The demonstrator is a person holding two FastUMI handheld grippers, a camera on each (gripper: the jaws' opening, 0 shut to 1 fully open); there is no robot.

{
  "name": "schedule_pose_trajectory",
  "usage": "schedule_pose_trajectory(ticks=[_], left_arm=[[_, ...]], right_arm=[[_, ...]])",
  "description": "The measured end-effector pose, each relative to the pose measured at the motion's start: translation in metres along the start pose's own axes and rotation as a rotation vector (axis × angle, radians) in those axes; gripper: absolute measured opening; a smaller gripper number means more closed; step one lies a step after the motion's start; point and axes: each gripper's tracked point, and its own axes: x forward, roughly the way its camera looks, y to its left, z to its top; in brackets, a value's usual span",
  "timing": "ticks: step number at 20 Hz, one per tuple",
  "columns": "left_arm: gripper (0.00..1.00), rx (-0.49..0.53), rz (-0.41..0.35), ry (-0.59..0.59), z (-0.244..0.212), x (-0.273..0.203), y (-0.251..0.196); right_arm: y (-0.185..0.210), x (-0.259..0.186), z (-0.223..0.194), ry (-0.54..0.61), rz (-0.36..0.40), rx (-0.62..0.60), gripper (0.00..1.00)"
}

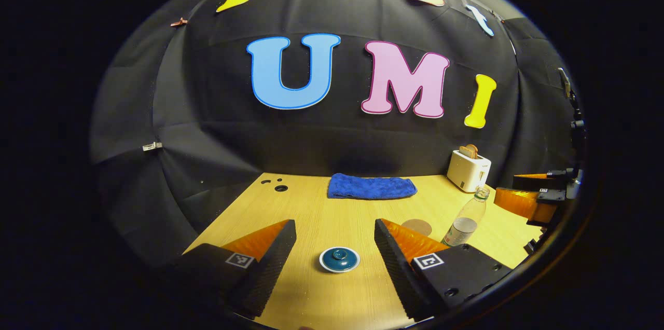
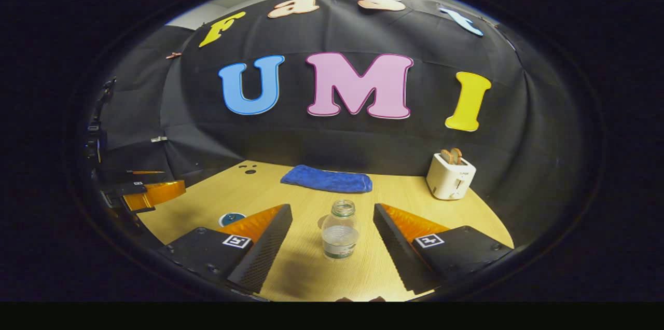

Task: Open the teacup lid with one hand, grasp the water bottle and pour water into the teacup with the other hand; after pouring, place the water bottle on the coaster and then close the teacup lid.

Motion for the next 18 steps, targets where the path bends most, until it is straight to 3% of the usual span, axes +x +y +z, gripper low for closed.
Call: schedule_pose_trajectory(ticks=[2, 18], left_arm=[[0.95, 0.01, -0.002, 0.007, -0.003, 0.002, -0.001], [0.95, 0.058, 0.01, 0.105, -0.067, 0.042, -0.004]], right_arm=[[0.007, 0.001, -0.006, 0.019, 0.033, 0.009, 0.98], [0.014, 0.001, -0.031, 0.086, 0.078, -0.007, 0.98]])
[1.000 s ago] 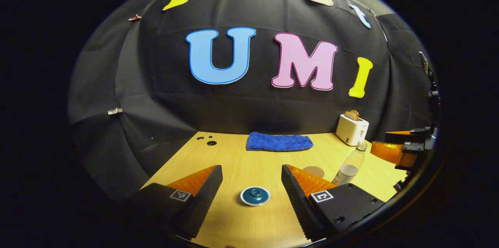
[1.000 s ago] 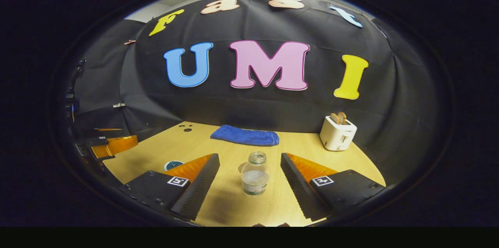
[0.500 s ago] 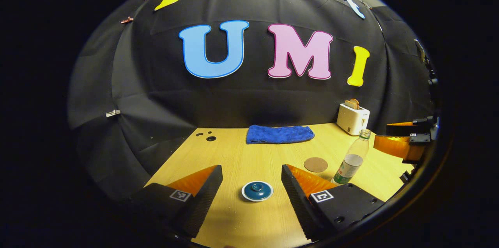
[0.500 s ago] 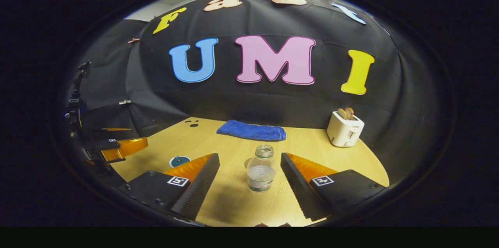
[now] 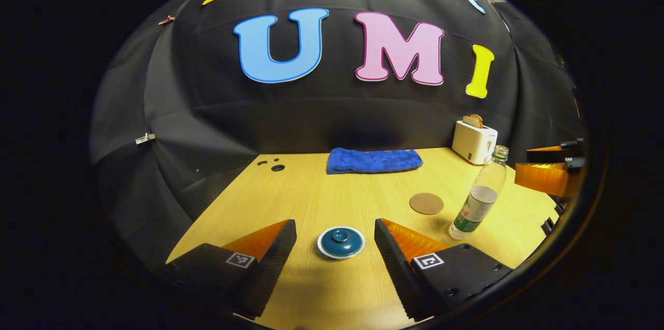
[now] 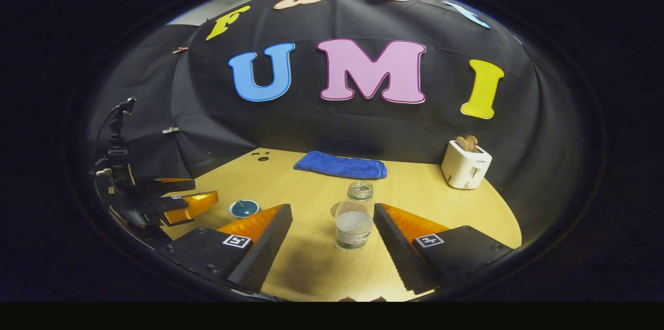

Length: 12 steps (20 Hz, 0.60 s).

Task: Open the teacup lid with one hand, grasp the water bottle and pour water into the teacup with the other hand; after pouring, place the water bottle on the coaster and then close the teacup lid.

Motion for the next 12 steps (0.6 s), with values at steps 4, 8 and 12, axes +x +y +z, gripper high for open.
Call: schedule_pose_trajectory(ticks=[4, 8, 12], left_arm=[[0.95, -0.006, -0.001, 0.002, -0.012, 0.02, 0.0], [0.93, 0.003, -0.036, 0.0, -0.026, 0.043, -0.003], [0.87, 0.047, -0.044, -0.011, -0.039, 0.063, -0.003]], right_arm=[[-0.003, 0.007, -0.01, 0.024, -0.006, -0.005, 0.98], [-0.002, 0.012, -0.024, 0.048, -0.01, -0.009, 0.98], [0.002, 0.014, -0.039, 0.073, -0.006, -0.044, 0.98]])
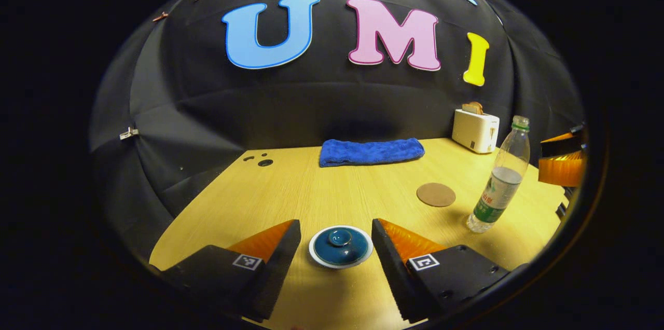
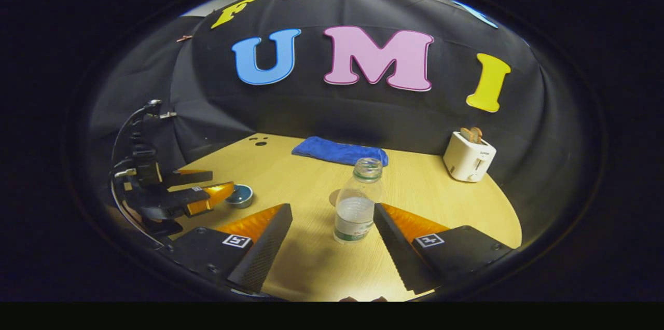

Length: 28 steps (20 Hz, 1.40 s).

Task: Open the teacup lid with one hand, grasp the water bottle and pour water into the teacup with the other hand; after pouring, place the water bottle on the coaster and then close the teacup lid.

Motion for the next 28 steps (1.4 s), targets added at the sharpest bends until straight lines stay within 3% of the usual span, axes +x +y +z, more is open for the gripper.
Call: schedule_pose_trajectory(ticks=[4, 8, 11, 13, 14, 16, 17, 19, 20, 27, 28], left_arm=[[0.76, 0.008, -0.025, -0.011, -0.011, 0.019, -0.006], [0.73, 0.016, -0.032, -0.003, -0.02, 0.027, -0.01], [0.59, 0.007, -0.026, 0.001, -0.023, 0.026, -0.01], [0.63, 0.003, -0.023, 0.001, -0.024, 0.025, -0.01], [0.54, 0.005, -0.021, 0.003, -0.025, 0.025, -0.009], [0.51, 0.013, -0.01, 0.012, -0.028, 0.026, -0.007], [0.42, 0.012, -0.011, 0.013, -0.03, 0.027, -0.008], [0.45, 0.017, -0.011, 0.01, -0.029, 0.026, -0.007], [0.36, 0.021, -0.007, 0.007, -0.027, 0.026, -0.006], [0.27, 0.027, 0.011, 0.009, -0.023, 0.025, -0.006], [0.2, 0.021, 0.008, 0.003, -0.02, 0.024, -0.006]], right_arm=[[0.001, -0.002, -0.023, 0.04, -0.008, 0.023, 0.98], [0.001, 0.001, -0.033, 0.068, -0.015, 0.044, 0.99], [0.003, 0.004, -0.032, 0.067, -0.018, 0.048, 0.98], [0.005, 0.004, -0.033, 0.07, -0.014, 0.05, 0.98], [0.005, 0.005, -0.034, 0.07, -0.014, 0.048, 0.98], [0.004, 0.005, -0.035, 0.071, -0.016, 0.042, 0.98], [0.003, 0.005, -0.035, 0.071, -0.016, 0.042, 0.99], [0.002, 0.007, -0.036, 0.068, -0.02, 0.044, 0.98], [0.001, 0.009, -0.035, 0.066, -0.024, 0.044, 0.98], [-0.005, 0.018, -0.039, 0.037, -0.06, 0.023, 0.98], [-0.005, 0.02, -0.04, 0.034, -0.064, 0.032, 0.98]])
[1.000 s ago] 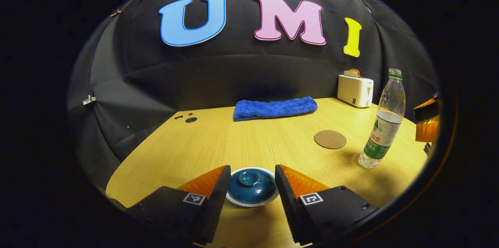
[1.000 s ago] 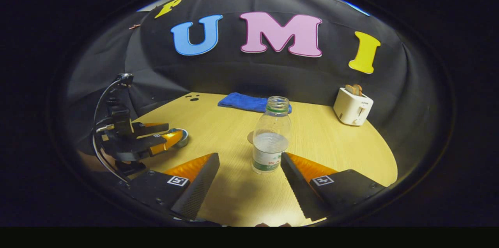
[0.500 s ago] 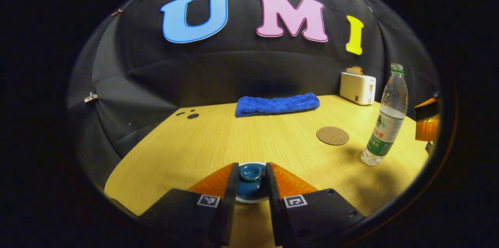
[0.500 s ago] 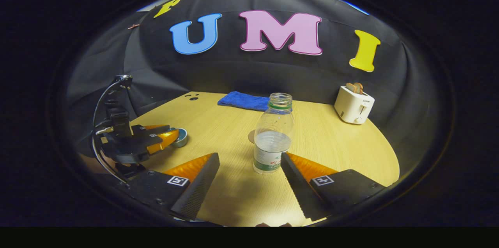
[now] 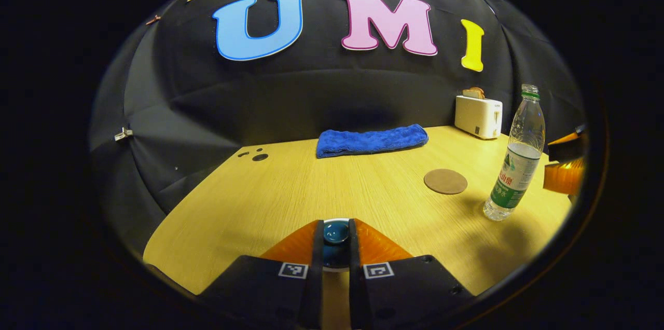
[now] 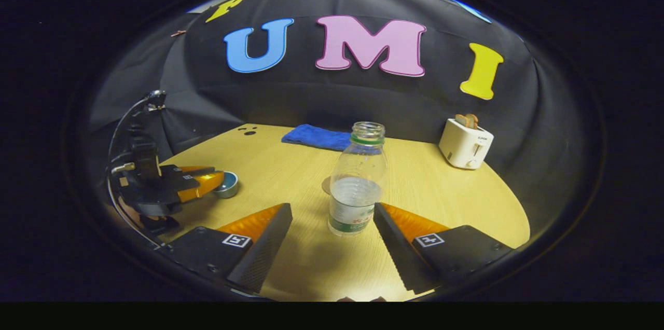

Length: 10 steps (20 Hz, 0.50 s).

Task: Open the teacup lid with one hand, grasp the water bottle and pour water into the teacup with the other hand; after pouring, place the water bottle on the coaster and then close the teacup lid.

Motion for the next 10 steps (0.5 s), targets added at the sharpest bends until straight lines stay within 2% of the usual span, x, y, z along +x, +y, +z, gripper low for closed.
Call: schedule_pose_trajectory(ticks=[1, 10], left_arm=[[0.24, -0.002, 0.005, -0.008, 0.003, -0.002, 0.001], [0.23, -0.008, 0.023, -0.025, 0.019, -0.029, 0.01]], right_arm=[[0.0, 0.003, 0.0, -0.006, -0.006, 0.01, 0.98], [-0.021, 0.034, 0.0, -0.037, -0.106, 0.092, 0.98]])
